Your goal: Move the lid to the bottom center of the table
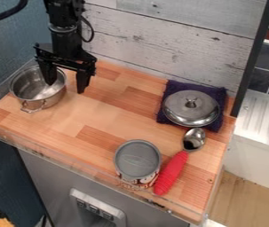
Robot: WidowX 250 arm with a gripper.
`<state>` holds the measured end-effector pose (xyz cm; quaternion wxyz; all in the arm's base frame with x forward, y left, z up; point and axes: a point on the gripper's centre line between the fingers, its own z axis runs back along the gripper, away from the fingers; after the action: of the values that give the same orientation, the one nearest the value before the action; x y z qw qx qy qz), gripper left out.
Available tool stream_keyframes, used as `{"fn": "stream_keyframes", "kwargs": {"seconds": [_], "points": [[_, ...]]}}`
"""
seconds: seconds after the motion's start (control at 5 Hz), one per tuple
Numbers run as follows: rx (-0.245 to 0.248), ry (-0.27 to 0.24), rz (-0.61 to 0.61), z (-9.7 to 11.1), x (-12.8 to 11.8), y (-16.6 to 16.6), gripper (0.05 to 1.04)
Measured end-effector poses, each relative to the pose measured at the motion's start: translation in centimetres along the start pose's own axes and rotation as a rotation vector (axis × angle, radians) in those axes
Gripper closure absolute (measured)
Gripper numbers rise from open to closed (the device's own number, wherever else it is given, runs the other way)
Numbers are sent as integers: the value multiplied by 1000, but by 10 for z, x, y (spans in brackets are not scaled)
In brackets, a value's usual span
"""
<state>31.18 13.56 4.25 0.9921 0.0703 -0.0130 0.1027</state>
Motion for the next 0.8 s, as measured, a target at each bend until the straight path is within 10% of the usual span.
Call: {"fn": "stream_keyframes", "kwargs": {"seconds": [0.8], "points": [[-48, 25, -329, 2, -8, -114, 83]]}}
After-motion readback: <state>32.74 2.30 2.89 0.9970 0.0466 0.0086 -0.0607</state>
